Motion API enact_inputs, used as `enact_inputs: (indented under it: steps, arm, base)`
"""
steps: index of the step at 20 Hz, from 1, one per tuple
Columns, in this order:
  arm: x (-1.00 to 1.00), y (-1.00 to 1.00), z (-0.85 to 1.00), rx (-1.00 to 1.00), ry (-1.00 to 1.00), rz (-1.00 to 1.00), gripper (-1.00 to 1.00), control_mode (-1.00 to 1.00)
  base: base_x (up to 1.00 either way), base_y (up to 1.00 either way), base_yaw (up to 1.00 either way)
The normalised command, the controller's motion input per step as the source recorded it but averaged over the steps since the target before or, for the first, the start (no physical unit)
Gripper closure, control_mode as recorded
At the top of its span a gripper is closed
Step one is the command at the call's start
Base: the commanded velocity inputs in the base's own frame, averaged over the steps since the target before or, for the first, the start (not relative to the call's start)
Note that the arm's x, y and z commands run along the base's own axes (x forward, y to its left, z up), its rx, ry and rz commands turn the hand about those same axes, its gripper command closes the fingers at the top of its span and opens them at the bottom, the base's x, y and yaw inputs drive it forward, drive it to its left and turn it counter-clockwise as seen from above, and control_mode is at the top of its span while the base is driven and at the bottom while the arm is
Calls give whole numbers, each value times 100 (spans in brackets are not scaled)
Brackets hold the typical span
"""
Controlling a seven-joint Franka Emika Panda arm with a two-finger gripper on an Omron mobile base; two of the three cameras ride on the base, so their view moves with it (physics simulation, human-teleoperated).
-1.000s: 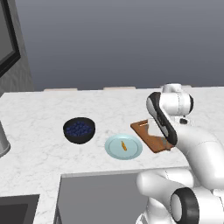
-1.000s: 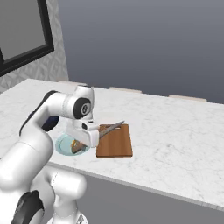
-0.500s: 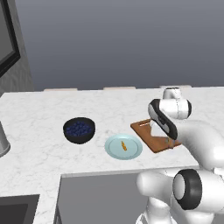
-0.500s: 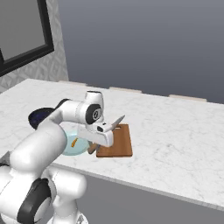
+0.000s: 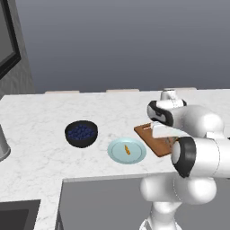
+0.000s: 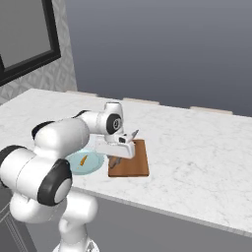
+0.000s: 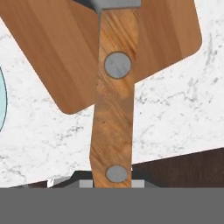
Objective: Pick up the knife from the drawer and place it on the cutting board. Then place the meat from the plate to the cutting board.
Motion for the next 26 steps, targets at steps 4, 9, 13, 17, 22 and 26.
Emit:
enact_inputs:
  steps: [4, 9, 13, 17, 22, 26]
  arm:
    - [11, -16, -31, 0, 2, 2, 100, -100]
    - [6, -6, -31, 0, 0, 2, 100, -100]
    - [46, 0, -19, 0, 0, 0, 100, -100]
    - [46, -1, -26, 0, 0, 1, 100, -100]
    - [11, -2, -22, 0, 0, 2, 100, -100]
    - [1, 0, -24, 0, 0, 1, 100, -100]
  base:
    - [0, 0, 0]
    - [0, 0, 0]
    - [0, 0, 0]
    - [0, 0, 0]
    - [0, 0, 0]
    - [0, 0, 0]
